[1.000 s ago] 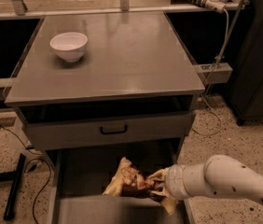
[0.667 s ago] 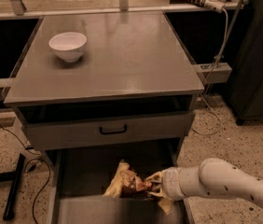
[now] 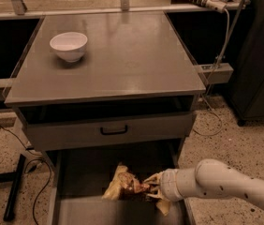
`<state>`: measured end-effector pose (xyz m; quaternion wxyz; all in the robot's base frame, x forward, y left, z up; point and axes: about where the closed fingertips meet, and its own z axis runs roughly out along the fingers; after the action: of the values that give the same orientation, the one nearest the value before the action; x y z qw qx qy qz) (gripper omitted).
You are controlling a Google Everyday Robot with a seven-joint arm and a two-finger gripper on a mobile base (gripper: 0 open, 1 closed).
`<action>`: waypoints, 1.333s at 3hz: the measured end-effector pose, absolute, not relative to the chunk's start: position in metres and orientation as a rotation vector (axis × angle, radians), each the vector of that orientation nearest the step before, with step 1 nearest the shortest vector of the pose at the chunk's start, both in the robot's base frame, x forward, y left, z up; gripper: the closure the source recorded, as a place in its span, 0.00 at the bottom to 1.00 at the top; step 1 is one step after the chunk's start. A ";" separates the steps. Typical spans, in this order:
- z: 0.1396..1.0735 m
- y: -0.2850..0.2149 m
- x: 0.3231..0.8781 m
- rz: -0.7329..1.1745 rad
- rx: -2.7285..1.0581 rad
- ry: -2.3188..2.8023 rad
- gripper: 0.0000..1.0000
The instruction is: Place brown chip bag into middle drawer
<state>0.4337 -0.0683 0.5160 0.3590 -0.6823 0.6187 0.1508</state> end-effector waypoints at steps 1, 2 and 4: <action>0.481 -0.059 0.449 0.424 -1.750 1.615 1.00; 0.444 -0.051 0.470 0.445 -1.726 1.632 1.00; 0.406 -0.044 0.481 0.401 -1.678 1.668 1.00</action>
Offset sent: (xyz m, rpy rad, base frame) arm 0.0637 0.0244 -0.1169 0.0453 0.0652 -0.0433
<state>0.4809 -0.0436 0.4063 0.3624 -0.6519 0.6477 0.1556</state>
